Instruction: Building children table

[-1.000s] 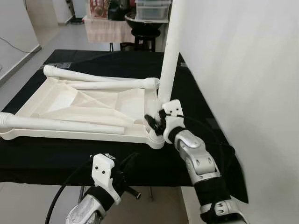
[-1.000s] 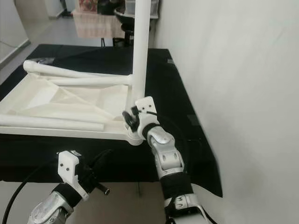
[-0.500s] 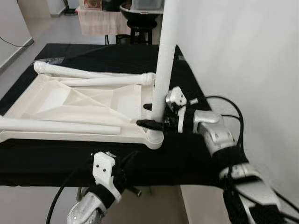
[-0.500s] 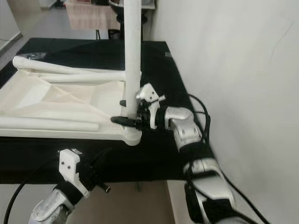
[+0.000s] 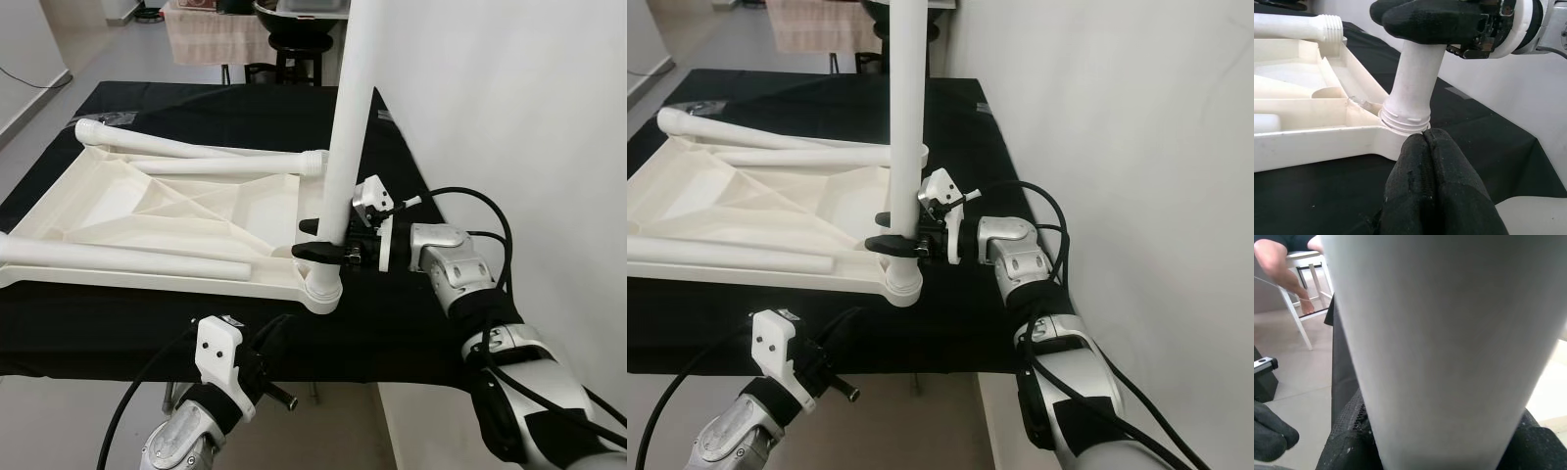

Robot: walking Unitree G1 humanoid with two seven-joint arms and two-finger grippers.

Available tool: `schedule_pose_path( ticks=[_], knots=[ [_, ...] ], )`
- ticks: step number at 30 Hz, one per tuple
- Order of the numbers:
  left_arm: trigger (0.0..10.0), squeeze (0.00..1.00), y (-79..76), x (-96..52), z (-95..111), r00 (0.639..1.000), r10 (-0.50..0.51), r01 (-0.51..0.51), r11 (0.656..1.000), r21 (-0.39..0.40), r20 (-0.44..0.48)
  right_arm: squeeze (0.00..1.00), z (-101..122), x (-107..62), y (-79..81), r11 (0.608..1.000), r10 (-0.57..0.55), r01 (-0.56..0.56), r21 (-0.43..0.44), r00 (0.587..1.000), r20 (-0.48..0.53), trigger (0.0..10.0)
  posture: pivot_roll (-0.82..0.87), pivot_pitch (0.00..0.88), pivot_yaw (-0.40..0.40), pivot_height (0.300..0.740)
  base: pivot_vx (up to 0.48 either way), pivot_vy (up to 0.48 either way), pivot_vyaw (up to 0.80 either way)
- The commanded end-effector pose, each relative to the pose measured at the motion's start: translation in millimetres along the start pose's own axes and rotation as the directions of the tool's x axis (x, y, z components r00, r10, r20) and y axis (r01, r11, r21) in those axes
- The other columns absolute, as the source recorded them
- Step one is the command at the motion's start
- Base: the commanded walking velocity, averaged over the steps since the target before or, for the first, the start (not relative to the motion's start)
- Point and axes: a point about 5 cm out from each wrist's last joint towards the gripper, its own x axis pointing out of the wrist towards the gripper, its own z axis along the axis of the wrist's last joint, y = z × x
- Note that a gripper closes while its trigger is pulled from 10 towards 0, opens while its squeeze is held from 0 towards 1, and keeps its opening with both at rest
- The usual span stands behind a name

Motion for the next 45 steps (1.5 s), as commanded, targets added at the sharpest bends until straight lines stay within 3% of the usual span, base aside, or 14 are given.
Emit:
schedule_pose_path(
  ticks=[1,4,6,10,22,23,25,26,27,28,38,39,40,45],
  knots=[
    [10.0,0.00,-2.1,-0.9,-1.1,1.000,-0.005,0.005,1.000,-0.007,-0.003,0.00,-17.7,-8.7,0.9,0.996,-0.089,0.090,0.021,0.996,-0.019,0.0,0.09,0.053,-0.087,0.740,0.000,0.000,0.00],
    [10.0,0.00,-1.9,-1.6,-1.3,1.000,-0.005,0.005,1.000,-0.007,-0.005,0.00,-26.5,-15.0,-2.5,0.956,-0.285,0.285,0.068,0.958,0.001,0.0,0.08,0.056,-0.092,0.740,0.000,0.000,0.00],
    [10.0,0.00,-1.2,-2.7,-0.5,1.000,-0.005,0.005,1.000,-0.006,-0.005,0.00,-42.5,-11.4,6.9,0.742,-0.660,0.653,0.148,0.752,-0.010,0.0,0.09,0.065,-0.094,0.740,0.000,0.000,0.00],
    [10.0,0.00,-0.3,-3.3,-0.3,1.000,-0.006,0.006,1.000,-0.004,-0.006,0.00,-54.9,-7.9,38.3,0.634,-0.765,0.769,0.084,0.640,-0.073,0.0,0.08,0.059,-0.079,0.740,0.000,0.000,0.00],
    [10.0,0.00,0.7,-1.3,-3.4,1.000,0.001,-0.001,1.000,0.005,-0.011,0.00,-45.2,18.3,43.6,0.723,-0.686,0.685,0.089,0.727,-0.024,0.0,0.08,0.029,-0.087,0.740,0.000,0.000,0.00],
    [10.0,0.00,0.6,-1.2,-3.8,1.000,0.001,-0.001,1.000,0.004,-0.012,0.00,-43.8,18.3,42.1,0.711,-0.698,0.697,0.089,0.716,-0.026,3.3,0.08,0.028,-0.085,0.740,0.000,0.000,0.00],
    [10.0,0.00,0.3,-1.1,-4.2,1.000,0.000,0.000,1.000,0.004,-0.012,0.00,-41.9,17.5,41.3,0.684,-0.724,0.724,0.087,0.689,-0.035,3.3,0.08,0.026,-0.086,0.740,0.000,0.000,0.00],
    [10.0,0.00,0.0,-0.7,-4.3,1.000,-0.001,0.001,1.000,0.003,-0.012,0.46,-38.0,18.5,40.3,0.705,-0.705,0.703,0.092,0.709,-0.019,10.0,0.08,0.023,-0.087,0.740,0.000,0.000,0.00],
    [10.0,0.00,-0.2,-0.5,-4.4,1.000,-0.002,0.002,1.000,0.003,-0.012,0.46,-35.0,19.3,40.3,0.722,-0.688,0.685,0.094,0.726,-0.007,10.0,0.08,0.023,-0.087,0.740,0.000,0.000,0.00],
    [10.0,0.00,-0.6,0.0,-4.4,1.000,-0.002,0.002,1.000,0.003,-0.011,1.00,-22.7,21.8,37.8,0.808,-0.587,0.578,0.116,0.807,0.062,10.0,0.08,0.023,-0.088,0.740,0.000,0.000,0.00],
    [10.0,0.00,-0.9,1.2,-3.6,1.000,-0.003,0.003,1.000,0.002,-0.008,1.00,2.2,10.8,15.0,0.954,-0.299,0.297,0.037,0.946,0.125,10.0,0.08,0.026,-0.087,0.740,0.000,0.000,0.00],
    [10.0,0.00,-0.7,1.3,-3.4,1.000,-0.003,0.003,1.000,0.001,-0.007,0.32,7.8,8.8,9.3,0.971,-0.237,0.236,0.028,0.964,0.116,10.0,0.08,0.028,-0.085,0.740,0.000,0.000,0.00],
    [10.0,0.00,-0.6,1.1,-3.2,1.000,-0.003,0.003,1.000,0.001,-0.007,0.00,12.9,8.4,6.0,0.986,-0.167,0.165,0.020,0.980,0.105,10.0,0.09,0.029,-0.084,0.740,0.000,0.000,0.00],
    [10.0,0.00,-0.8,0.8,-3.0,1.000,-0.003,0.003,1.000,0.001,-0.007,0.00,21.6,8.9,-0.4,0.998,-0.055,0.053,0.022,0.995,0.080,10.0,0.09,0.032,-0.087,0.740,0.000,0.000,0.00]
  ],
)
